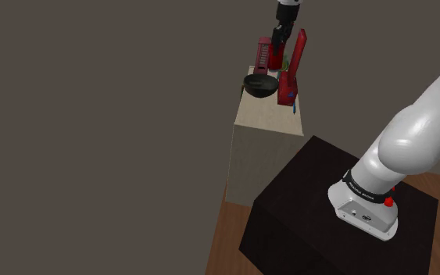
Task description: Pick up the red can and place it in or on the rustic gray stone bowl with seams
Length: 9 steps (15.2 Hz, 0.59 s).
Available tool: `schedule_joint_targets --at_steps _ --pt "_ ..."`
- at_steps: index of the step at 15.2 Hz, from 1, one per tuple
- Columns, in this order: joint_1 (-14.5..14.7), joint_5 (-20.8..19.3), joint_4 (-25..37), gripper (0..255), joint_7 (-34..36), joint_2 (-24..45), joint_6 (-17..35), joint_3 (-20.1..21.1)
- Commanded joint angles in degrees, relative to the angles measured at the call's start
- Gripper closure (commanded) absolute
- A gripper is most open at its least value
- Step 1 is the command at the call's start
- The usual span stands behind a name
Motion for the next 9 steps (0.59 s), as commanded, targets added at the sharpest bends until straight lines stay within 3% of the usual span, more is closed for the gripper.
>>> schedule_joint_targets --at_steps 1,4,9 --pt "-0.4 1.4 6.4 255 -1.6 5.1 -1.4 -0.7" --pt "-1.4 3.7 17.4 255 -3.6 13.4 -4.4 -1.4" --pt "-1.4 3.8 13.7 255 -3.6 13.5 -0.6 -1.3"
